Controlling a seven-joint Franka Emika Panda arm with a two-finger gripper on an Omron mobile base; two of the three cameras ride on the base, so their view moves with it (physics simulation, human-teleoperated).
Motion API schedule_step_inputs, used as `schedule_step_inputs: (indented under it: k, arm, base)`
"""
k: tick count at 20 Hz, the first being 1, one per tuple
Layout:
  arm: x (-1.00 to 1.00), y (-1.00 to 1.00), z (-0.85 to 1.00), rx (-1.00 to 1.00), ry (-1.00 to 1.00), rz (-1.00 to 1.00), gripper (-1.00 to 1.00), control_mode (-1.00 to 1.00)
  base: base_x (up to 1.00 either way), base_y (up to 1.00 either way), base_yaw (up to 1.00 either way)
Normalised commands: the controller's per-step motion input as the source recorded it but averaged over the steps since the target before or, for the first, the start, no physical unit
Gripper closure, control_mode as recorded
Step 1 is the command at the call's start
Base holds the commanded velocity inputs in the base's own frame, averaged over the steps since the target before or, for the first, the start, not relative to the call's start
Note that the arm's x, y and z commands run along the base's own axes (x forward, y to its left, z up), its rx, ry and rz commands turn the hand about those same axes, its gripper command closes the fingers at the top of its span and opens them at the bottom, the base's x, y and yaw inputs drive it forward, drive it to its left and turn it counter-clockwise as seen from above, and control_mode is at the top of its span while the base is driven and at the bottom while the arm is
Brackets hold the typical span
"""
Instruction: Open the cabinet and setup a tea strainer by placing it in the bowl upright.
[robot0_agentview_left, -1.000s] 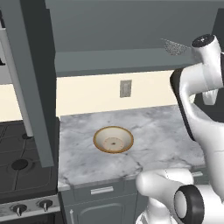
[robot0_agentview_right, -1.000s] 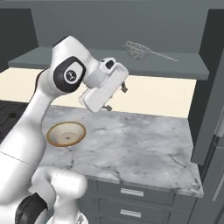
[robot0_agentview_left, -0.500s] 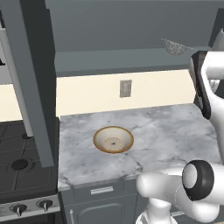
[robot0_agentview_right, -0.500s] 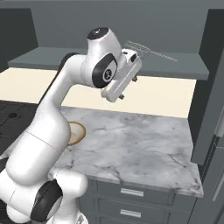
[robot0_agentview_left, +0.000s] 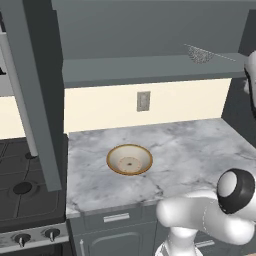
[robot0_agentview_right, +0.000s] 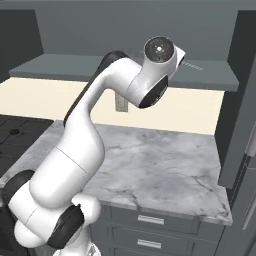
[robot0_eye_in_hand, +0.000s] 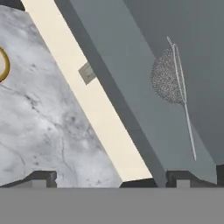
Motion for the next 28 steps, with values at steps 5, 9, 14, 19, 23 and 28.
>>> schedule_step_inputs:
  k: [5, 9, 14, 19, 23, 28]
  arm:
    - [0.05, 0.01, 0.07, 0.00, -0.10, 0.02, -1.00, -1.00]
    - [0.01, -0.02, 0.07, 0.00, -0.09, 0.00, -1.00, -1.00]
    - [0.26, -0.09, 0.30, 0.00, -0.01, 0.00, -1.00, -1.00]
    - [0.36, -0.01, 0.12, 0.00, 0.02, 0.07, -1.00, -1.00]
    - [0.39, -0.15, 0.00, 0.11, 0.00, 0.09, -1.00, -1.00]
    - [0.42, -0.15, 0.02, 0.14, 0.01, 0.11, -1.00, -1.00]
  base:
    - [0.00, 0.00, 0.00]
    - [0.00, 0.00, 0.00]
    - [0.00, 0.00, 0.00]
    - [0.00, 0.00, 0.00]
    - [0.00, 0.00, 0.00]
    - [0.00, 0.00, 0.00]
